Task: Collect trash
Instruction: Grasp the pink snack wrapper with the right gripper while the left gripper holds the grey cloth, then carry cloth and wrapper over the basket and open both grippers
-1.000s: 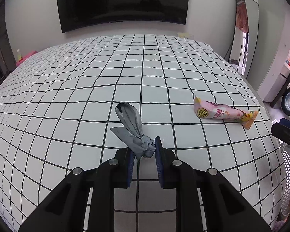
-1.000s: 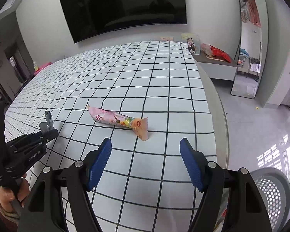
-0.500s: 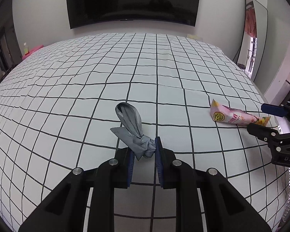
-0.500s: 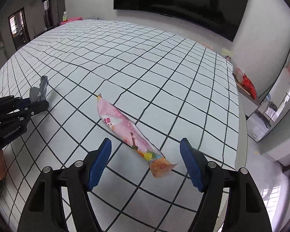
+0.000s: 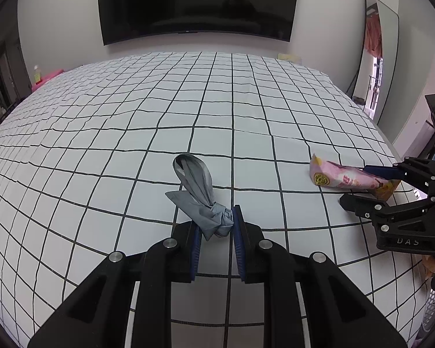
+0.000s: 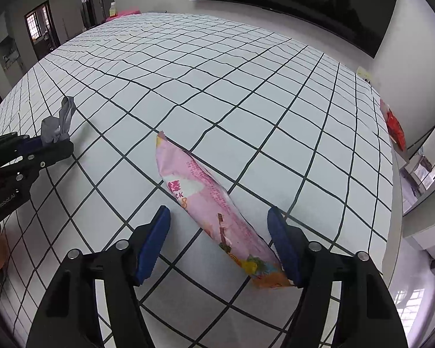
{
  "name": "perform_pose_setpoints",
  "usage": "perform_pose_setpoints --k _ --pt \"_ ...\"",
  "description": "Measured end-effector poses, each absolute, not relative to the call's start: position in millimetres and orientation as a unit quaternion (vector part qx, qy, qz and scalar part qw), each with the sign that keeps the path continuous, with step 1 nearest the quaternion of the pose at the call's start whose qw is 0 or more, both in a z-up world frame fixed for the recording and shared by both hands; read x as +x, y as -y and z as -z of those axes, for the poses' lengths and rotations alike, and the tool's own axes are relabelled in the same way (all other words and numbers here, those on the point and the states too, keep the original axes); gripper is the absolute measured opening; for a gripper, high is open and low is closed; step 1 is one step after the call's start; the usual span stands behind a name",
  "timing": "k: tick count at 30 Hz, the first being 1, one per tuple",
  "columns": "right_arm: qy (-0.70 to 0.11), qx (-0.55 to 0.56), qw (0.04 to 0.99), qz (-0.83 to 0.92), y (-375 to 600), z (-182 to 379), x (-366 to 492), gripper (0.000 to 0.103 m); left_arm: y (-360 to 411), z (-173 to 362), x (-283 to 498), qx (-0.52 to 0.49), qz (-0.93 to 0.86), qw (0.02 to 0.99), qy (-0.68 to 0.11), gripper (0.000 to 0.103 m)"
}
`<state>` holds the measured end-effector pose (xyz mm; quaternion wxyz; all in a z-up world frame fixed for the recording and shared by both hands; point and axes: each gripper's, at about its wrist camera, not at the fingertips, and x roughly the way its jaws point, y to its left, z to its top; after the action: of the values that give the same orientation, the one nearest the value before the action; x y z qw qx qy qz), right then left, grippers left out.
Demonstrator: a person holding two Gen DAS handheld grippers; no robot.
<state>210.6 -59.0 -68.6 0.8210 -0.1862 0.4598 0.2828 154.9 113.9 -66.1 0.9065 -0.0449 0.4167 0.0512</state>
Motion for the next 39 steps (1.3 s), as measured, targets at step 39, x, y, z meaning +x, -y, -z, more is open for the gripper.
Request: perform_pose_setpoints --k 39 --pt "-0.457 0.076 0.886 -0.011 240.5 43.9 -23.2 0.013 6.0 14.3 66.9 0.01 0.107 0.918 -0.381 0.02"
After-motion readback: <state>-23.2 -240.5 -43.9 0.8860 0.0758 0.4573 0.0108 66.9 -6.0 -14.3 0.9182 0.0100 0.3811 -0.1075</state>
